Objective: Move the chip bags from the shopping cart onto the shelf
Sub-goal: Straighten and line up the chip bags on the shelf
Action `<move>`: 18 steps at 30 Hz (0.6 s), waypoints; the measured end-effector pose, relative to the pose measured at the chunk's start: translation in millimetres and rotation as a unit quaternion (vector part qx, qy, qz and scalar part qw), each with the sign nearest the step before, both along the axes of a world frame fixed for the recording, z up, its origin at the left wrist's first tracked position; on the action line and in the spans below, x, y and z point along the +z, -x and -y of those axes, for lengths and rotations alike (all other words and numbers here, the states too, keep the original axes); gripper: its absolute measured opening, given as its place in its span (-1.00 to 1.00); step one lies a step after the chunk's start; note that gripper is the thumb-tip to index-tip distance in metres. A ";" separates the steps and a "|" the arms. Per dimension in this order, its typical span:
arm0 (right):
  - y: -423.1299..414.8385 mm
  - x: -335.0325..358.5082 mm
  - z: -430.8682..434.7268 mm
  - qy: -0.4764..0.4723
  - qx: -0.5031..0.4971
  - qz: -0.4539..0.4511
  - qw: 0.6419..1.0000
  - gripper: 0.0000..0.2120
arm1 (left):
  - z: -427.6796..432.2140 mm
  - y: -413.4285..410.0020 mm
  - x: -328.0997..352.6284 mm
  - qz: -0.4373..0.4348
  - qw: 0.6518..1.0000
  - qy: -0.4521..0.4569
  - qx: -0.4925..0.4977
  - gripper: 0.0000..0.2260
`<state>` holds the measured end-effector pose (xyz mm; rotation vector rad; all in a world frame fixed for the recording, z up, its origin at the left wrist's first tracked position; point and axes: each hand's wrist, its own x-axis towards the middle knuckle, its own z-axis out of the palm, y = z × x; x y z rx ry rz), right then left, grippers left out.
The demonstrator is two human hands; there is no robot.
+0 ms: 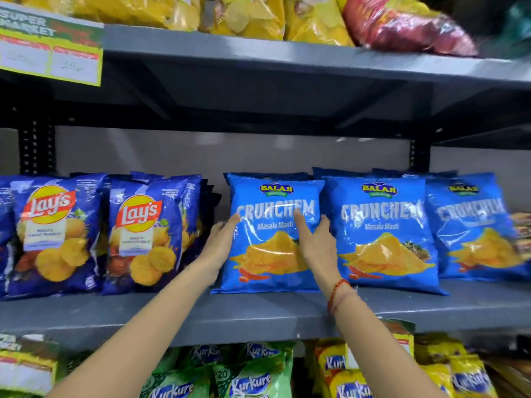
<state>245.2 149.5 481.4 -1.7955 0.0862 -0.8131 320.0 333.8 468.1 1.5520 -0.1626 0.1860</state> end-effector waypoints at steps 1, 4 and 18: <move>-0.1 3.8 -0.7 -0.023 0.005 -0.019 1.000 -0.23 | 9.2 3.7 3.6 -0.006 1.000 0.016 -0.001 0.00; -5.3 10.4 -2.0 -0.071 0.009 -0.002 0.997 -0.37 | 39.0 50.5 18.5 0.030 0.998 0.009 0.047 -0.27; -13.1 -5.7 3.7 -0.122 0.043 0.052 0.990 -0.43 | 40.4 47.7 3.8 0.102 0.995 -0.002 0.009 -0.44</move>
